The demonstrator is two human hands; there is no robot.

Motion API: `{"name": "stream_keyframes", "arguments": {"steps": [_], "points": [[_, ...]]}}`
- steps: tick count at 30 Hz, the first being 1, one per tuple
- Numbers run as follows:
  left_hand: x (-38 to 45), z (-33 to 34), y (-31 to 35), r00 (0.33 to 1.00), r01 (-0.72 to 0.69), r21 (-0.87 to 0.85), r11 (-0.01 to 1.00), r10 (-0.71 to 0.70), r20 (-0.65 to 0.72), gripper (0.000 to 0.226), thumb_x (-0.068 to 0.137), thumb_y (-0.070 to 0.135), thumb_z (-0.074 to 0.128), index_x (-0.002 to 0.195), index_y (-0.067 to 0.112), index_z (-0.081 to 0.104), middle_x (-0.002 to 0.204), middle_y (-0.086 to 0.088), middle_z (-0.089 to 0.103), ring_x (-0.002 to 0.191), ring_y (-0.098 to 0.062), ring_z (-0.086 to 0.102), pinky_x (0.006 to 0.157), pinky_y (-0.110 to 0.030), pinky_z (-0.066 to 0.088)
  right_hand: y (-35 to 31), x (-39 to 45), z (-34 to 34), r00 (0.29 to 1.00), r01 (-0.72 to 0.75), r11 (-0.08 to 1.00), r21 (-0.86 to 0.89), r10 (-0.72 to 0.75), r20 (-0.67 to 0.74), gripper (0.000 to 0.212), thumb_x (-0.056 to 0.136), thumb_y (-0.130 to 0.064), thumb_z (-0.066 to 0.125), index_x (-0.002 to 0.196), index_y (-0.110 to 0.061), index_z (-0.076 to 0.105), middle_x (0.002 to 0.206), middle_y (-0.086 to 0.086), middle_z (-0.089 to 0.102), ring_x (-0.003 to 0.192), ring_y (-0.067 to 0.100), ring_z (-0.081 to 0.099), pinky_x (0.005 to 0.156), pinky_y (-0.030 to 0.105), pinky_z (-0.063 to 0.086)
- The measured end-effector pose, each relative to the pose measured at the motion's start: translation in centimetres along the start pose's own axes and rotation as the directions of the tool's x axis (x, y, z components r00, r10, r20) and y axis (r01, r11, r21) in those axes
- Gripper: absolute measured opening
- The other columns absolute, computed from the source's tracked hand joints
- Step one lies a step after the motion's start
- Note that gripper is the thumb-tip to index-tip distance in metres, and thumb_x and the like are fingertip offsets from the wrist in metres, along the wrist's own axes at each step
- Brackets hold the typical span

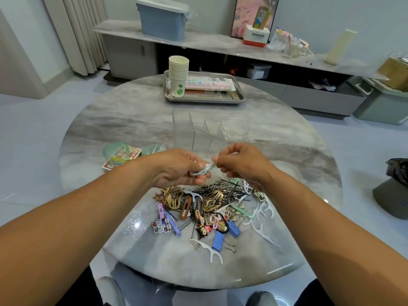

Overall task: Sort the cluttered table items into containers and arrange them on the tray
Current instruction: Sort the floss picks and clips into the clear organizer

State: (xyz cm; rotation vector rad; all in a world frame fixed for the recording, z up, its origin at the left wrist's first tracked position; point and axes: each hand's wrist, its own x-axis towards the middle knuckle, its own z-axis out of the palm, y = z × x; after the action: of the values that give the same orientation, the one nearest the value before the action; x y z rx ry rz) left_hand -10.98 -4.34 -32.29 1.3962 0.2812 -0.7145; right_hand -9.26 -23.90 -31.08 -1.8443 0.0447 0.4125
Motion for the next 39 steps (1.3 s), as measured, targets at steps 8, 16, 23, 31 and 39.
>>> {"name": "stream_keyframes", "arguments": {"steps": [8,16,23,31,39], "points": [[-0.4,-1.2,0.9,0.969,-0.138,-0.116,0.984,0.11,-0.223,0.026,0.104,-0.003,0.044,0.127,-0.003,0.056,0.106,-0.022,0.067,0.079,-0.021,0.063,0.075,-0.028,0.059,2.6,0.0,3.6,0.99,0.084,0.839,-0.537,-0.008,0.142,0.012,0.082,-0.028,0.084,0.082,-0.021,0.074,0.081,-0.003,0.074,0.07,0.009,0.065,0.067,0.026,0.053],[-1.0,-1.0,1.4,0.983,-0.133,-0.301,0.944,0.088,-0.16,0.025,0.107,0.011,0.044,0.122,-0.002,0.059,0.096,-0.017,0.068,0.071,-0.017,0.063,0.064,-0.026,0.059,3.3,0.3,7.2,0.978,0.197,0.631,-0.75,-0.075,0.195,0.013,0.081,-0.028,0.084,0.09,-0.024,0.076,0.092,-0.007,0.073,0.086,0.015,0.067,0.084,0.039,0.059],[-1.0,-0.9,1.2,0.981,-0.13,-0.321,0.938,0.076,-0.176,0.026,0.107,0.012,0.044,0.113,-0.005,0.063,0.099,-0.017,0.067,0.076,-0.019,0.065,0.069,-0.028,0.062,2.0,0.1,5.5,0.997,0.07,0.764,-0.641,-0.033,0.07,0.012,0.083,-0.02,0.083,0.08,-0.019,0.071,0.078,-0.004,0.068,0.07,0.011,0.062,0.063,0.027,0.051],[-0.3,0.4,0.9,0.976,-0.136,-0.376,0.917,0.059,-0.209,0.054,0.109,0.04,0.038,0.127,-0.007,0.057,0.105,-0.019,0.061,0.091,-0.025,0.062,0.088,-0.036,0.058,-0.2,-0.1,0.7,0.977,-0.061,0.992,-0.111,0.037,-0.208,0.009,0.093,-0.003,0.071,0.096,0.001,0.063,0.082,0.015,0.068,0.064,0.022,0.068,0.066,0.035,0.063],[0.1,3.1,-0.2,0.993,-0.11,-0.33,0.938,0.086,-0.085,0.065,0.106,0.053,0.033,0.114,-0.004,0.061,0.086,-0.015,0.063,0.074,-0.022,0.059,0.073,-0.034,0.054,-0.8,-1.7,2.5,0.977,-0.214,0.916,0.34,0.196,0.088,0.022,0.095,-0.009,0.069,0.108,0.009,0.065,0.072,0.015,0.071,0.054,0.016,0.068,0.05,0.023,0.059]]}}
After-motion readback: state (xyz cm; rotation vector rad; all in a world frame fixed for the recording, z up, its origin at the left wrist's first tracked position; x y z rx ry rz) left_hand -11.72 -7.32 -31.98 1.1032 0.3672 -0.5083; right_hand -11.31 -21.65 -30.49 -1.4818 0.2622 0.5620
